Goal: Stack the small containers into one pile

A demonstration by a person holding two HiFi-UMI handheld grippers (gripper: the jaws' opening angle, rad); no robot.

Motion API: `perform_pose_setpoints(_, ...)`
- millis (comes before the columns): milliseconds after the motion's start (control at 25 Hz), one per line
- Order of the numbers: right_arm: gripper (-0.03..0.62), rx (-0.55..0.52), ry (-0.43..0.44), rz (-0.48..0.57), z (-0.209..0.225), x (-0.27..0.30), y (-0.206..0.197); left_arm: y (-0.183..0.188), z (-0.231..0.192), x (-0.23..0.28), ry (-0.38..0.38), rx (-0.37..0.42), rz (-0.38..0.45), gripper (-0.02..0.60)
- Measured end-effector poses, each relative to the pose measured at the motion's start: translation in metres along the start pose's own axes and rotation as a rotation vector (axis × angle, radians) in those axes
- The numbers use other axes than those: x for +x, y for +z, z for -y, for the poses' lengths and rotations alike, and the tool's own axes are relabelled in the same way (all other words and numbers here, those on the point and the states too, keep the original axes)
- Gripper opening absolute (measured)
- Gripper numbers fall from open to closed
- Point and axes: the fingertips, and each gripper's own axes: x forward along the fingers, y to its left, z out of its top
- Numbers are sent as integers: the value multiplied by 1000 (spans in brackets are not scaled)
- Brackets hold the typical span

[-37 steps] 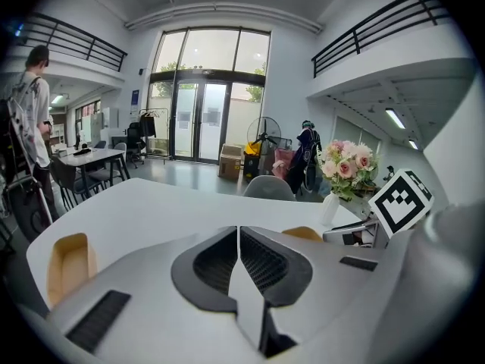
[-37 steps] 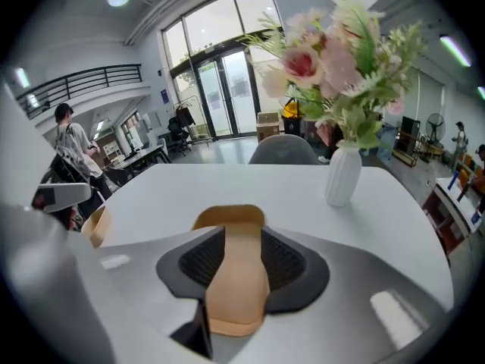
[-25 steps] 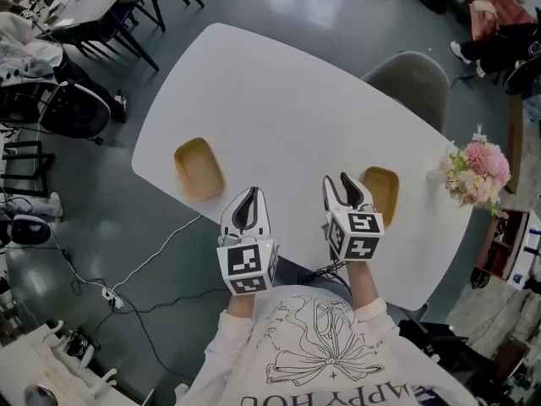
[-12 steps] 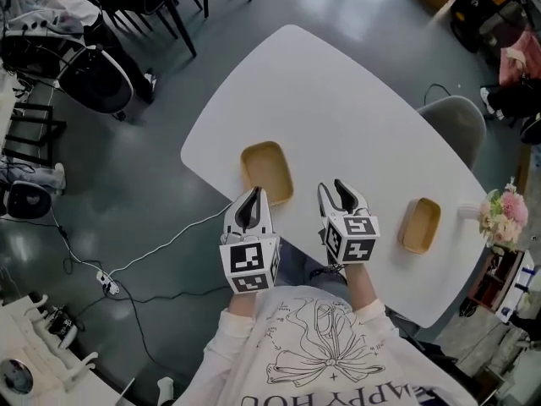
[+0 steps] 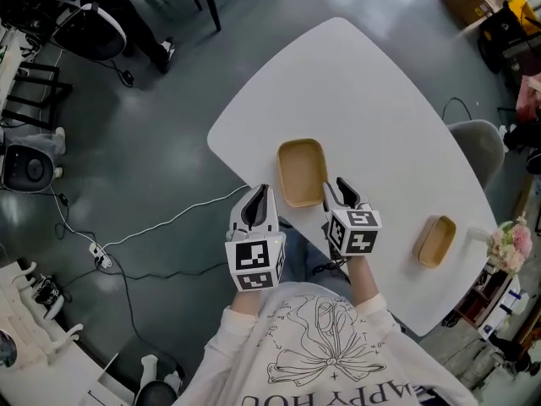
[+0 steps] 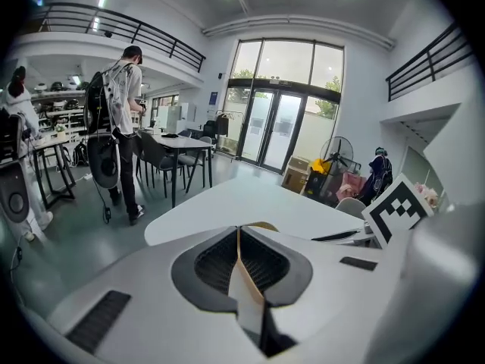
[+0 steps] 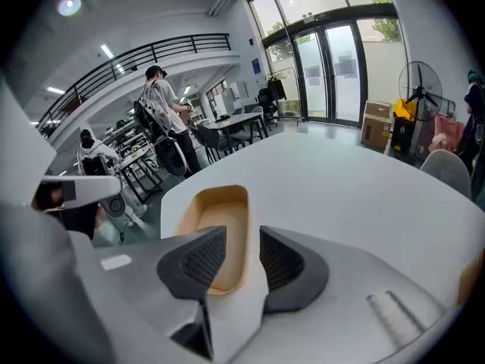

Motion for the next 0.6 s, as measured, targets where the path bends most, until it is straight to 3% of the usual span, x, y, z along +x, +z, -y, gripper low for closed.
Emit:
perform_pose_setpoints(240,140,0,-22,-57,-9,27,-14,-14,-29,2,20,-38,-28,17)
perform_pose_setpoints(440,86,22,-68,-97,-2,39,-27,-20,-42,4,32,-56,-38,17)
perform_pose_setpoints(520,31,46,-85,-99,-1,38,-32,-21,-46,2,33,-56,-38,17)
perform_pose_setpoints(600,31,81,-75,-88,-3,37,-33,-22,-48,1,30,-52,-38,17)
